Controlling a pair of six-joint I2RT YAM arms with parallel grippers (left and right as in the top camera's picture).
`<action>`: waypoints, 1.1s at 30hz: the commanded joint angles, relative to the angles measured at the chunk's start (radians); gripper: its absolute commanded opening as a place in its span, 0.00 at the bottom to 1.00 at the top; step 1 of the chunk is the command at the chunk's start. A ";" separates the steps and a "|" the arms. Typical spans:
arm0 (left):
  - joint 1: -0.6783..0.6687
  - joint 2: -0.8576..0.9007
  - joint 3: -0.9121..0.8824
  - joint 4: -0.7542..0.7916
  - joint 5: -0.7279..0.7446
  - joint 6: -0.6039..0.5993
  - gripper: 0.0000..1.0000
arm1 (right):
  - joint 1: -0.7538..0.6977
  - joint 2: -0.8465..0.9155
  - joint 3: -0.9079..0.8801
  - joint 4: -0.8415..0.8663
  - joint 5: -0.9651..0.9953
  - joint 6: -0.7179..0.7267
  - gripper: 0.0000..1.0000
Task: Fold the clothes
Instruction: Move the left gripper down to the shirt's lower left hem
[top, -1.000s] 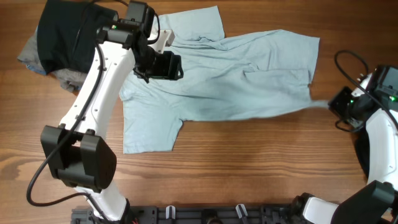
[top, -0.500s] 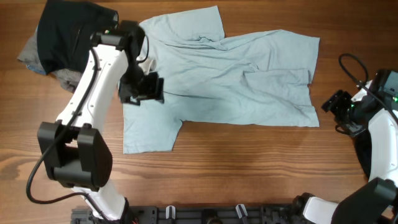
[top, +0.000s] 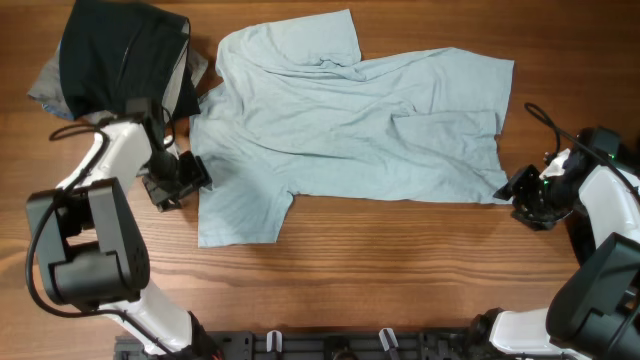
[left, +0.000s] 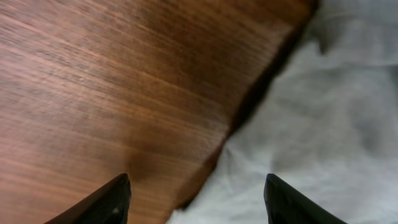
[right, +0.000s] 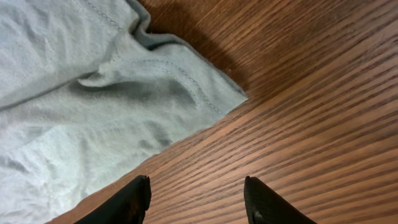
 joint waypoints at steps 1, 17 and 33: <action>-0.005 -0.010 -0.103 0.106 -0.005 -0.019 0.65 | -0.002 0.012 -0.005 0.004 -0.019 -0.020 0.53; -0.024 -0.009 -0.188 0.223 0.211 0.038 0.46 | -0.002 0.024 -0.063 0.058 -0.019 0.014 0.58; 0.126 -0.168 -0.187 -0.012 0.171 0.034 0.04 | 0.046 0.024 -0.077 0.084 -0.007 0.029 0.73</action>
